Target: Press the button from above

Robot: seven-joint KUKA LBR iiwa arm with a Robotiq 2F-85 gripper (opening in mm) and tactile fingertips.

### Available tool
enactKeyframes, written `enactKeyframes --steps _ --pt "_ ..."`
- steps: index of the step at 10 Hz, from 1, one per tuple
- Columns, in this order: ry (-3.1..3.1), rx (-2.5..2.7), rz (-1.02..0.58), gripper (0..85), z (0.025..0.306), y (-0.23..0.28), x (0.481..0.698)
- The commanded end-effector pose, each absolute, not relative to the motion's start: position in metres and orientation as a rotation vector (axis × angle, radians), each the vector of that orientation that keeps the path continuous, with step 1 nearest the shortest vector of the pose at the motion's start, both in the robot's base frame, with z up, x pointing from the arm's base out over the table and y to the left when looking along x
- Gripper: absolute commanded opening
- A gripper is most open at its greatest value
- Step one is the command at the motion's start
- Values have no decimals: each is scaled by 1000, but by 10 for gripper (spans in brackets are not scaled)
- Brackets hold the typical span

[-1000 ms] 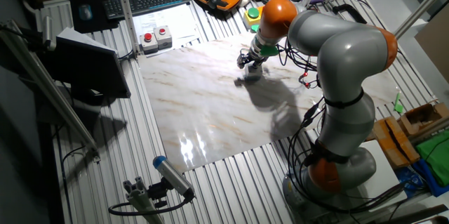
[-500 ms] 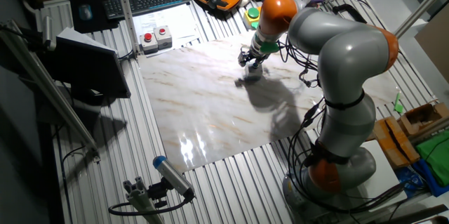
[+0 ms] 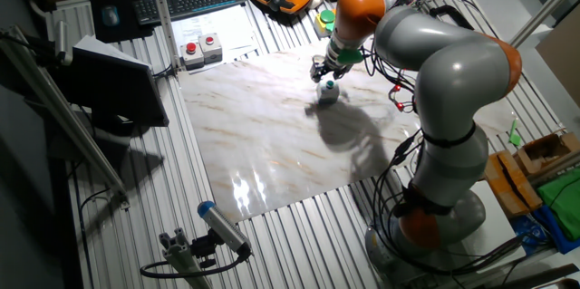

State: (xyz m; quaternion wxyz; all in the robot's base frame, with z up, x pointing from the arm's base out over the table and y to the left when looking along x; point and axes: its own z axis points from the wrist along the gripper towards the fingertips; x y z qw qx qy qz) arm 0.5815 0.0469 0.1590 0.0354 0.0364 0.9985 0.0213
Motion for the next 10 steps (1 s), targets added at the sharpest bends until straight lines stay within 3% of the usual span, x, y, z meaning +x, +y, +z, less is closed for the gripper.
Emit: enactKeyframes --steps 1,4,8,9,10 --pt "3068 114 54 650 167 47 580" --pt "3071 102 37 493 183 44 572" --pt "3078 56 23 60 201 38 562" --pt "3081 49 14 7 205 37 559" --pt "3081 42 11 7 210 38 556"
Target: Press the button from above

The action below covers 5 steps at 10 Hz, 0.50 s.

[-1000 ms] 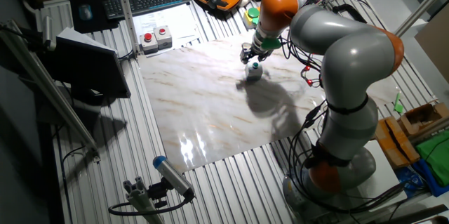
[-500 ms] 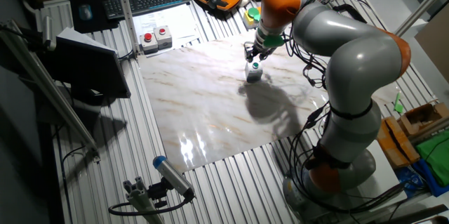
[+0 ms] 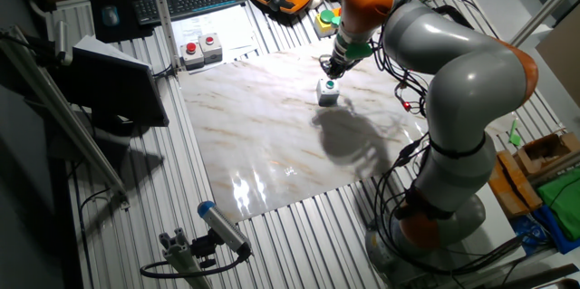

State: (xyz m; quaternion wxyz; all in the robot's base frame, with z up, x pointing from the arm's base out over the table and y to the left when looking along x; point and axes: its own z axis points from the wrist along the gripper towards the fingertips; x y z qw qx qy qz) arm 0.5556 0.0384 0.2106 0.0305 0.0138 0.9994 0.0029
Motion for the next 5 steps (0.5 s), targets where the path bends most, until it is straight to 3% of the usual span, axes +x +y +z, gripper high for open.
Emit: enactKeyframes --steps 1,5 --pt "3080 42 4 7 215 40 552" --pt "3081 20 -20 7 229 34 543"
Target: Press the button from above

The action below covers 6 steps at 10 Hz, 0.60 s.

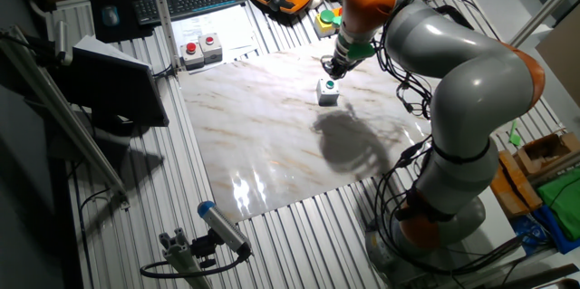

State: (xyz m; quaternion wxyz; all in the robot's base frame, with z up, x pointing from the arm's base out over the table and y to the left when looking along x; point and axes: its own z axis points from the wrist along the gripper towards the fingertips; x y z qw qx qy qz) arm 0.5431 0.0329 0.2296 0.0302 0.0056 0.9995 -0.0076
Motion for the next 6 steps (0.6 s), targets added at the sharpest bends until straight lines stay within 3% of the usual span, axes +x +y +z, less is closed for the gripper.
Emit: enactKeyframes --steps 1,6 --pt "3081 8 -33 7 231 30 542" --pt "3078 -31 -60 7 233 31 540"
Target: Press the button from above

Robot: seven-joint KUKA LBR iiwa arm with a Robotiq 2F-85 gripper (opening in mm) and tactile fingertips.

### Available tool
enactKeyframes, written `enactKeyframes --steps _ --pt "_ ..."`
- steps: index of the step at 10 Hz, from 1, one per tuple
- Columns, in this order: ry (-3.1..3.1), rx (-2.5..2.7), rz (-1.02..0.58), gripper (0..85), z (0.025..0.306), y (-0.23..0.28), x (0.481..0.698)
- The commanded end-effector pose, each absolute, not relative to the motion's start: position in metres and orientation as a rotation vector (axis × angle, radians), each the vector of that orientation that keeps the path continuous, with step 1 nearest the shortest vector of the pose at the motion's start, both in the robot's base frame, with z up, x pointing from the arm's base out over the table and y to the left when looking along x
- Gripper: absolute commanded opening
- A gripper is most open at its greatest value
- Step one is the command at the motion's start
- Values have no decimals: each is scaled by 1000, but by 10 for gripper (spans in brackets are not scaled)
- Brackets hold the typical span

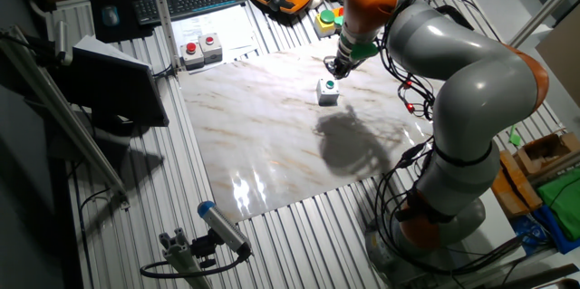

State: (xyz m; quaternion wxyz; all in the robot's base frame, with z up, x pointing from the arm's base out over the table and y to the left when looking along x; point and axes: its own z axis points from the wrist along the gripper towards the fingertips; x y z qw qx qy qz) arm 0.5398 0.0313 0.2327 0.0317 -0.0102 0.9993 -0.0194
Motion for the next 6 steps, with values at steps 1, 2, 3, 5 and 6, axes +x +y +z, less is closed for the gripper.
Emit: enactKeyframes --steps 1,2,3,5,6 --pt "3076 -33 -60 7 233 31 540" --pt "3075 -36 -65 7 232 31 540" --pt "3075 -38 -67 7 233 31 540" --pt "3073 -38 -69 7 233 31 540" --pt "3073 -38 -69 7 232 31 540"
